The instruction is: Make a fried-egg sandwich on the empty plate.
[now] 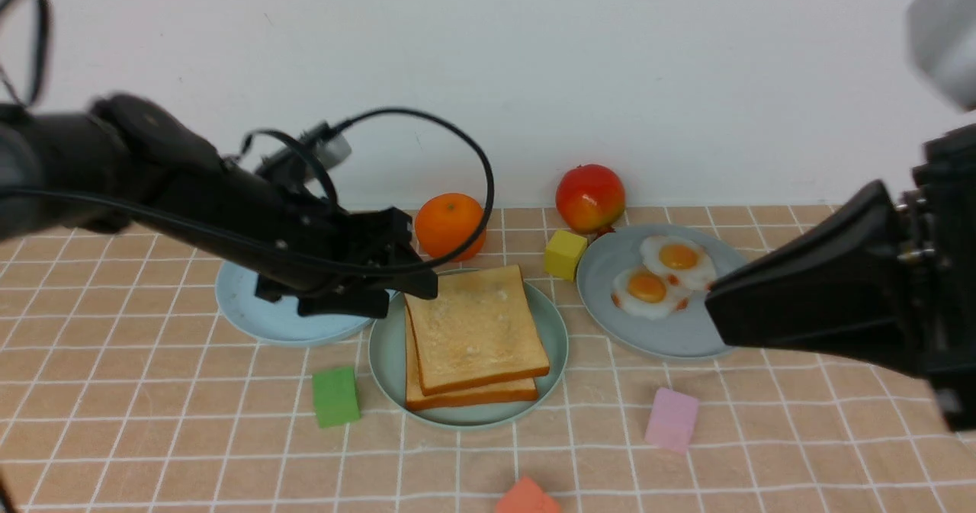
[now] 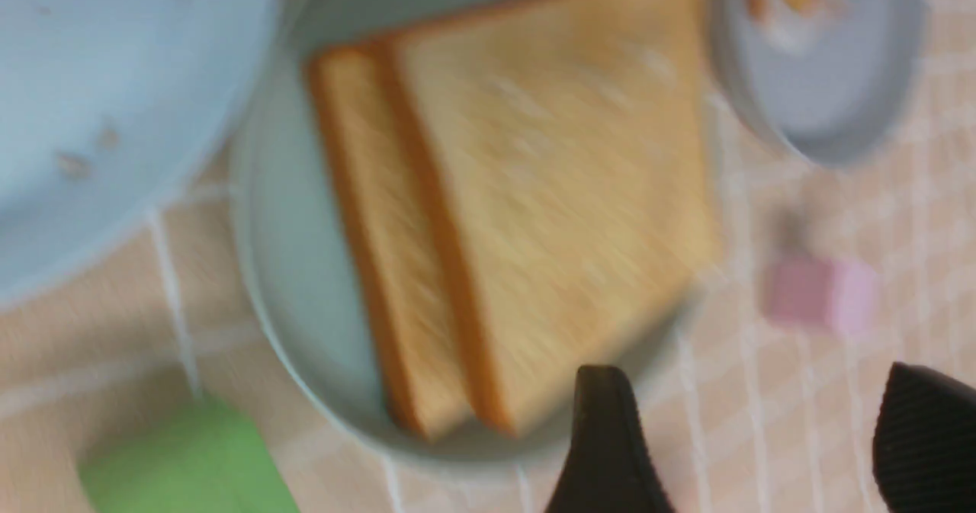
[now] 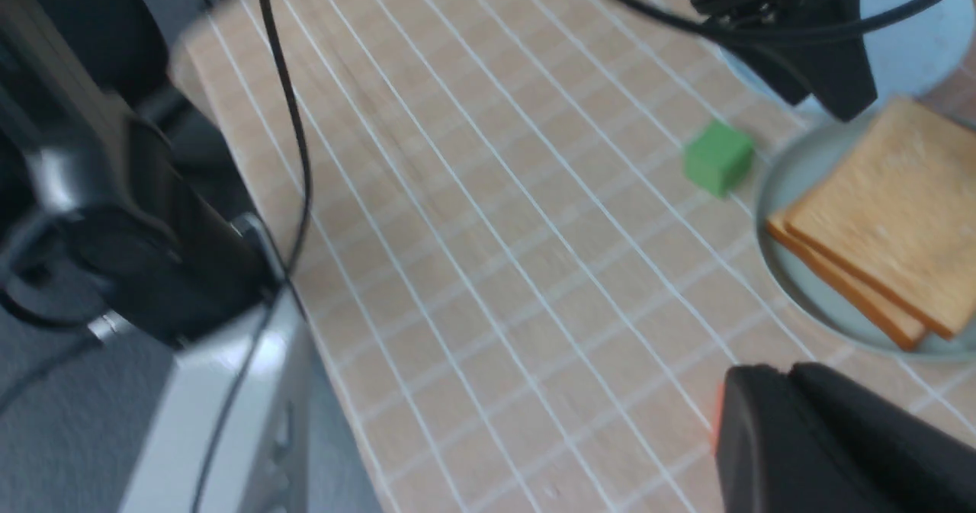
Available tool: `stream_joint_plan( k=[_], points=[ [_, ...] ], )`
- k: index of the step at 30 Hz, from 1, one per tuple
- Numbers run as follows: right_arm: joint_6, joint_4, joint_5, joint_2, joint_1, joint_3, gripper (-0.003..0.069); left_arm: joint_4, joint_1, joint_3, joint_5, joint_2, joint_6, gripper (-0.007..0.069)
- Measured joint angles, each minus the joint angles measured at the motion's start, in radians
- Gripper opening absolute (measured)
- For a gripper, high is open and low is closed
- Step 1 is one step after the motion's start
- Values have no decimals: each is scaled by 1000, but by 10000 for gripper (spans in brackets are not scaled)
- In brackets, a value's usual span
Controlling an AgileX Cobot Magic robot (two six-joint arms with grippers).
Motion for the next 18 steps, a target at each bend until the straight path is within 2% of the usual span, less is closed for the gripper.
stream_joint_plan(
  k=[4,7,10,11,18],
  points=[
    [3,-2,-66,-100,0,87,66,99,0,4,126,-159,-50,417],
    [3,-39,-169,-214,0,207,69,166,0,30,203,-297,-107,358],
    [3,-69,-335,-374,0,389,72,221,0,111,262,-556,-173,232],
    [3,-69,-335,-383,0,399,72,223,0,115,264,-571,-176,225],
    [3,-30,-536,-623,0,661,80,286,0,293,302,-1125,-353,-13]
  ],
)
